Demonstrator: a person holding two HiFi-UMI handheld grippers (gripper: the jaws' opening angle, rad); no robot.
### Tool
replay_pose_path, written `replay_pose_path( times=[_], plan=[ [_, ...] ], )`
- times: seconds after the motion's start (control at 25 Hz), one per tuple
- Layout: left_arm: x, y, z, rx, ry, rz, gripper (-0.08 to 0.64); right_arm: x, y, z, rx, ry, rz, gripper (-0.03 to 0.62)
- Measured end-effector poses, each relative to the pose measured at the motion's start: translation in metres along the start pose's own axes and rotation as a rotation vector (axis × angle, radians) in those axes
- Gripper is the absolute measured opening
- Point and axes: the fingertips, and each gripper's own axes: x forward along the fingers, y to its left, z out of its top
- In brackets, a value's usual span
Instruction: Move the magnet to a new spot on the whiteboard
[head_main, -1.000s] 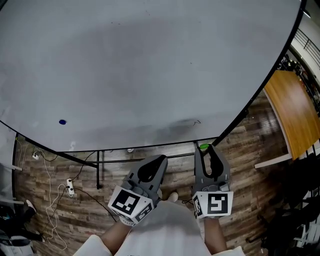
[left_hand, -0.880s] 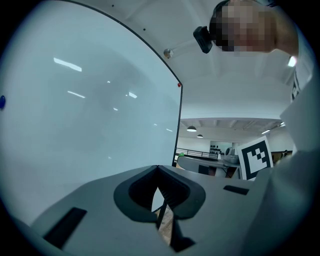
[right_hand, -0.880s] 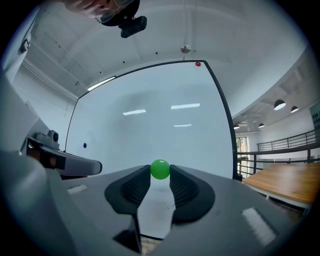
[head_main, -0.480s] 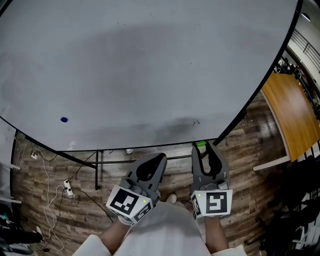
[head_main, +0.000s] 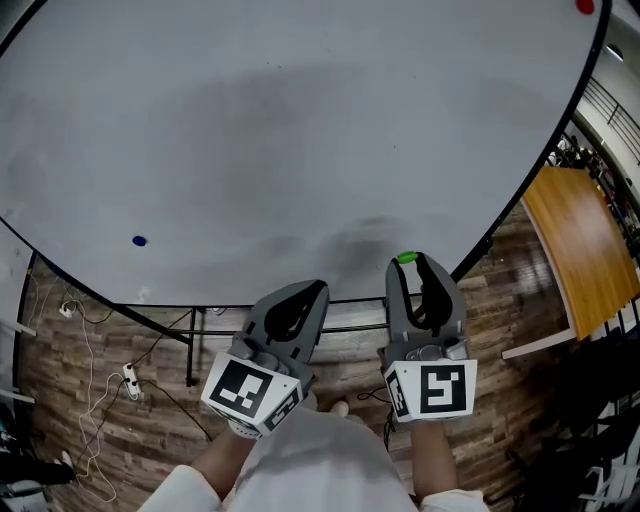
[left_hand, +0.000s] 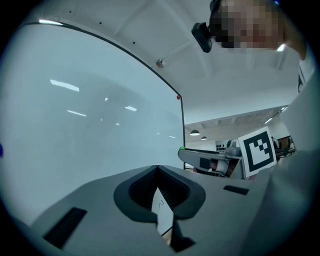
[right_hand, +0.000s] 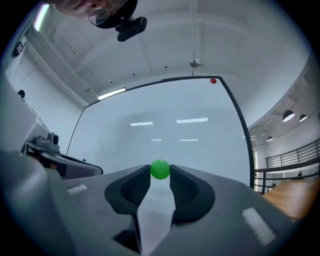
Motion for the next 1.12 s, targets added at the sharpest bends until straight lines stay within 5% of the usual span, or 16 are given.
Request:
replay_pose_path(
  times=[0.4, 1.12],
  plan=[
    [0.017, 0.012, 0.047, 0.042, -0.071, 0.009, 0.006, 0.034, -0.007, 0.051, -0.122, -0.082, 0.013, 0.129],
    [0.047, 0.045, 0.089, 0.095, -0.127, 0.041, 0.006, 0.106, -0.008, 0.116, -0.181, -0.146, 0.023, 0.13]
  ],
)
